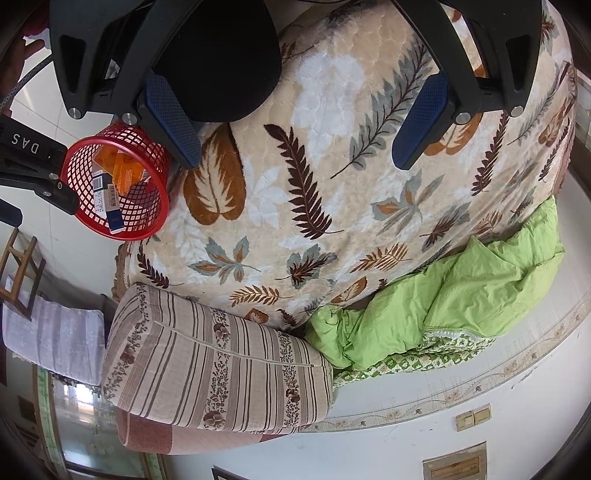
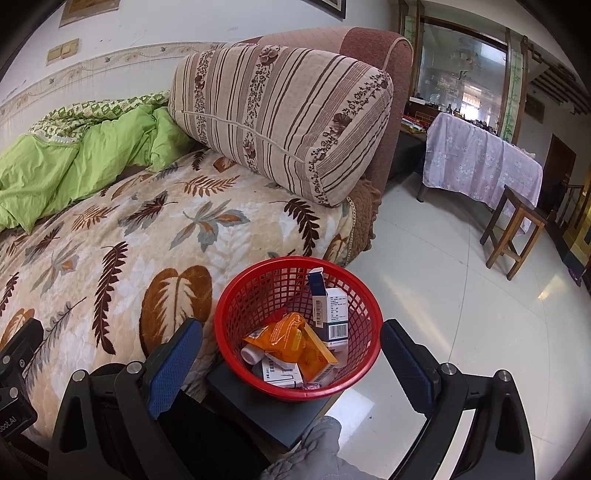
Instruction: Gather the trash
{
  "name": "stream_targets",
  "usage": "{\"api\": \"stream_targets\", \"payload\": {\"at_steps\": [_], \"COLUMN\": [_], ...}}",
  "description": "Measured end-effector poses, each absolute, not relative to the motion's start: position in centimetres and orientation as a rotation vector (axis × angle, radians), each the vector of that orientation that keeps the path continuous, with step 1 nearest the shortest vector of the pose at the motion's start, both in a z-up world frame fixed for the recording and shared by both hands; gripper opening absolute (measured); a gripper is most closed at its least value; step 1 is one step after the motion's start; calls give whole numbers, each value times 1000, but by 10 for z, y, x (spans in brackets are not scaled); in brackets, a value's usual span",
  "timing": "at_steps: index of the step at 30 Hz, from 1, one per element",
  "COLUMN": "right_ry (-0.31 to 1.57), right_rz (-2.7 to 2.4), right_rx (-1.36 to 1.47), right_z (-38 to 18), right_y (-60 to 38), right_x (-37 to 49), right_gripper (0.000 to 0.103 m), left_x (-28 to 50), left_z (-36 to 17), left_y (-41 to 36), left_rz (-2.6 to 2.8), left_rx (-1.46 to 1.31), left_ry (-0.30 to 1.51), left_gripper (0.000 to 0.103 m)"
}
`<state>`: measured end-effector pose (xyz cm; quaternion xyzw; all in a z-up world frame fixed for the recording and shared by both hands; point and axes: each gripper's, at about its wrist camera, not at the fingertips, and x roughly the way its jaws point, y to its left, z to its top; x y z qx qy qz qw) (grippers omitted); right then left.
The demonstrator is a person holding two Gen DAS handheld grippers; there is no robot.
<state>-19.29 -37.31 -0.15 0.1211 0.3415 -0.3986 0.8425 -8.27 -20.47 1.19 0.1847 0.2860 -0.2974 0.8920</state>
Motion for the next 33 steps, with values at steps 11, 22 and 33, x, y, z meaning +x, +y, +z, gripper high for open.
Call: {"api": "stream_targets", "payload": {"at_steps": [11, 22, 33], "right_ry": [722, 724, 726], "right_rz": [-843, -842, -844], "right_rx": [255, 255, 256], "right_z": [-2, -2, -3], "right_y": [-373, -372, -371], "right_x": [-193, -193, -194], "right_gripper": [98, 98, 98], "left_x": [-83, -84, -85], "left_z": [12, 12, 12], "left_y": [-204, -203, -203], "left_rz": [-618, -621, -620], "left_rx": [381, 381, 379], "left_ry": [591, 589, 591], "left_gripper": [103, 103, 103]}}
